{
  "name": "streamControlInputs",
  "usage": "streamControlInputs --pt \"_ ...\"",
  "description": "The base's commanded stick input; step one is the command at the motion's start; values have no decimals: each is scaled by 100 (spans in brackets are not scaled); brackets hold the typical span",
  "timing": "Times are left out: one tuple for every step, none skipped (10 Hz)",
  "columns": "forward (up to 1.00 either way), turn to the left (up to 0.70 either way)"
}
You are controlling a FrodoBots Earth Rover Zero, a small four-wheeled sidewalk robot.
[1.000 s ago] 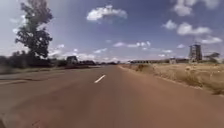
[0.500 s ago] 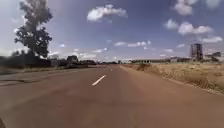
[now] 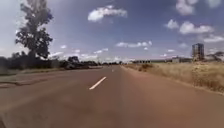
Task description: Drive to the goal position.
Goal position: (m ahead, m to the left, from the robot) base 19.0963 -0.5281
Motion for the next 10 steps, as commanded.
streamControlInputs --pt "85 2" --pt "85 2" --pt "85 2" --pt "85 2" --pt "85 2" --pt "85 2" --pt "85 2" --pt "85 2" --pt "85 2" --pt "85 2"
